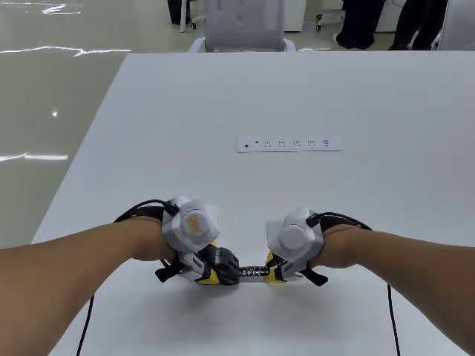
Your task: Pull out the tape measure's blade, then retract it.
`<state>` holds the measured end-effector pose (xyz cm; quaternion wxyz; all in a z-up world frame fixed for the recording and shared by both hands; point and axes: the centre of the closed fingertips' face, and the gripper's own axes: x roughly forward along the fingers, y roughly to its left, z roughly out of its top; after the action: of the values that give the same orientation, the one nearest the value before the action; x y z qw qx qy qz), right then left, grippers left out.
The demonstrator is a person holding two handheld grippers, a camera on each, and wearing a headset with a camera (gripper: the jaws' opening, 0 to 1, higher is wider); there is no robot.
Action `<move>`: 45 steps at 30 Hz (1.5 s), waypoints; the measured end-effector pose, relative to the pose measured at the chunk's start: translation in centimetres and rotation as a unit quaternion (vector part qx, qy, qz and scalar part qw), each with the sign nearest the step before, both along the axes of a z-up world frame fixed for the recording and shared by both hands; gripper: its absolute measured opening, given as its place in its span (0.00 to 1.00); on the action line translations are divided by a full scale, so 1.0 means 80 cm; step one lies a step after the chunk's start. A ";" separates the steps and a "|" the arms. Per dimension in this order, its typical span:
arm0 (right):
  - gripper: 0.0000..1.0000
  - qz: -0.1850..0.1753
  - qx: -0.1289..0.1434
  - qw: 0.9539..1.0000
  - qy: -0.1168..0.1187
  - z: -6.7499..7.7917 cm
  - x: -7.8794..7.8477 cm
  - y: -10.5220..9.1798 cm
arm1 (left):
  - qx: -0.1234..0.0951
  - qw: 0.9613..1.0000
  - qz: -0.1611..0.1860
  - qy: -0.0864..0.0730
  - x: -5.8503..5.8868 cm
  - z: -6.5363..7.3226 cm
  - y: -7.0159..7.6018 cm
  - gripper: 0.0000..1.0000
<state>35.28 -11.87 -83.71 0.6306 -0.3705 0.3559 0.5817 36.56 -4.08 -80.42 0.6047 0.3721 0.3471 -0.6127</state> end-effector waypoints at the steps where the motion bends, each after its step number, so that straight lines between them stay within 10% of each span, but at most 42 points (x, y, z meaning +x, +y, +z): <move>1: 0.13 0.000 -0.001 1.000 0.000 0.000 0.000 0.000 | 0.000 1.000 0.000 0.000 0.000 0.000 0.000 0.32; 45: 0.13 -0.013 -0.006 1.000 0.003 -0.001 0.000 -0.038 | -0.003 1.000 0.004 -0.002 0.003 -0.002 0.000 0.32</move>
<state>35.28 -14.89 -83.76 0.6347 -0.3676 0.3660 0.5728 36.80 -4.09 -80.58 0.6092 0.3702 0.3451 -0.6105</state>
